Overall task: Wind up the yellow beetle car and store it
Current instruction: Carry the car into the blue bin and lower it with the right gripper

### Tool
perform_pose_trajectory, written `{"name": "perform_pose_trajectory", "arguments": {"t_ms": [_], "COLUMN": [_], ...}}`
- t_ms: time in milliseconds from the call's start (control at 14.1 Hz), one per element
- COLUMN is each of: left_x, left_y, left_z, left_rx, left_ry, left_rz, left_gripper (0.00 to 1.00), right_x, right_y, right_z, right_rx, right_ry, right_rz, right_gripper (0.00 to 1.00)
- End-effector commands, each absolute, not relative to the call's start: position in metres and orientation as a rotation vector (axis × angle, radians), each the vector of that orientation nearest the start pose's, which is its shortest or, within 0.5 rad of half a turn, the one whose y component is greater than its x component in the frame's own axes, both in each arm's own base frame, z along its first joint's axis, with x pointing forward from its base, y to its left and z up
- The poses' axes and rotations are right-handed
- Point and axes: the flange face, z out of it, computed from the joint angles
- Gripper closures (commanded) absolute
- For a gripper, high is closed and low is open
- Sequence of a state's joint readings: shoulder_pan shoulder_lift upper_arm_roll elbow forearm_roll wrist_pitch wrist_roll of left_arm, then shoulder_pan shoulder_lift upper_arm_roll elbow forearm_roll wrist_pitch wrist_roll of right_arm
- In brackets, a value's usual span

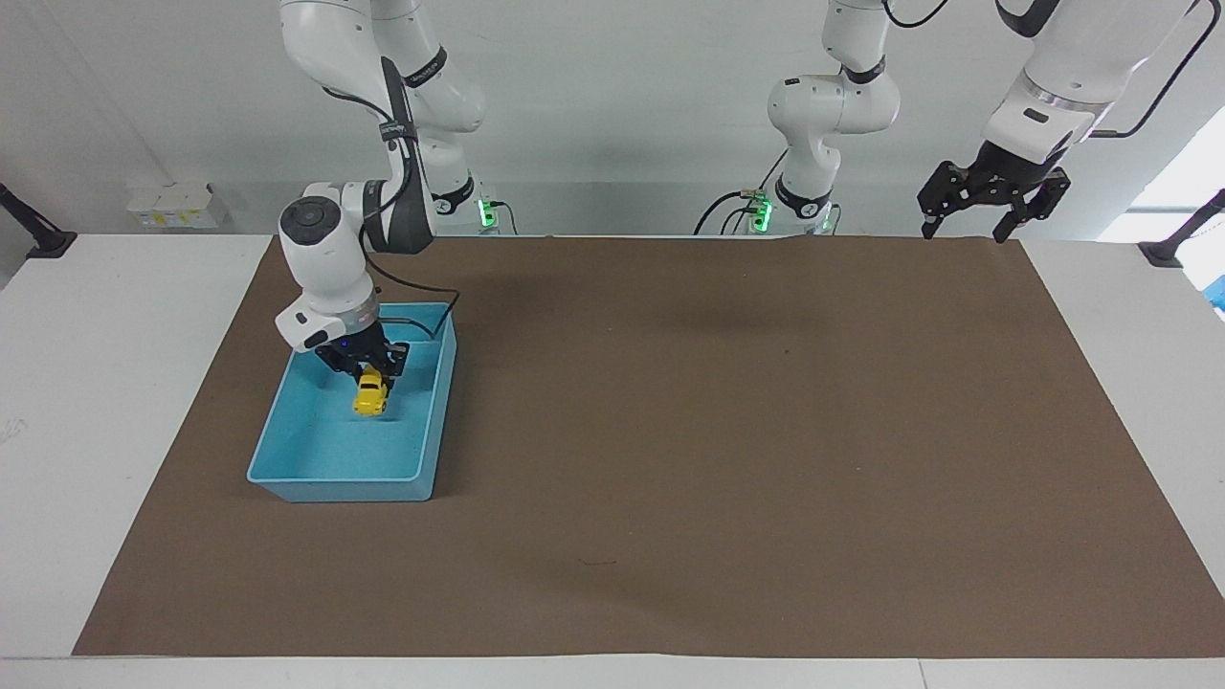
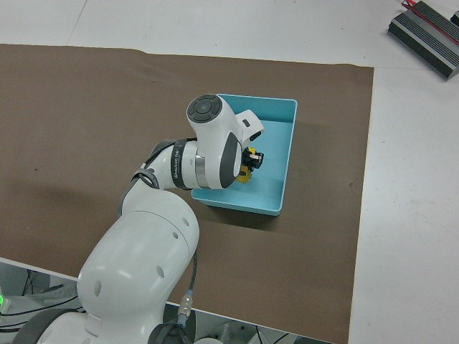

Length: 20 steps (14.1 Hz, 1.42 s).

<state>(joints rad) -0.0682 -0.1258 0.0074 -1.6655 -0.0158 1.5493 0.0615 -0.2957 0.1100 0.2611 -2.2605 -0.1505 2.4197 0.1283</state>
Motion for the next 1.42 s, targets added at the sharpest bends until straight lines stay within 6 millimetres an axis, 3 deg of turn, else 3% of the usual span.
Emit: {"name": "perform_pose_trajectory", "arguments": {"t_ms": [0, 354, 567, 637, 708, 779, 1062, 1346], "left_x": [0.508, 0.508, 0.508, 0.508, 0.508, 0.508, 0.508, 0.508], "left_y": [-0.028, -0.028, -0.028, -0.028, -0.028, -0.028, -0.028, -0.028], "left_z": [0.650, 0.650, 0.650, 0.650, 0.650, 0.650, 0.650, 0.650], "left_rx": [-3.150, -3.150, -3.150, -3.150, -3.150, -3.150, -3.150, -3.150], "left_ry": [0.202, 0.202, 0.202, 0.202, 0.202, 0.202, 0.202, 0.202], "left_rz": [-0.005, -0.005, -0.005, -0.005, -0.005, -0.005, -0.005, -0.003], "left_gripper": [0.00, 0.00, 0.00, 0.00, 0.00, 0.00, 0.00, 0.00], "right_x": [0.536, 0.535, 0.535, 0.535, 0.536, 0.536, 0.541, 0.552], "right_y": [-0.024, -0.025, -0.025, -0.025, -0.026, -0.025, -0.025, -0.020], "right_z": [0.301, 0.299, 0.299, 0.298, 0.299, 0.299, 0.306, 0.347], "right_rx": [-3.198, -3.196, -3.196, -3.196, -3.196, -3.196, -3.195, -3.216], "right_ry": [0.058, 0.070, 0.077, 0.077, 0.073, 0.090, 0.107, 0.107], "right_rz": [-0.125, -0.130, -0.125, -0.121, -0.123, -0.121, -0.144, -0.060], "right_gripper": [1.00, 1.00, 0.76, 0.57, 0.16, 0.00, 0.00, 0.00]}}
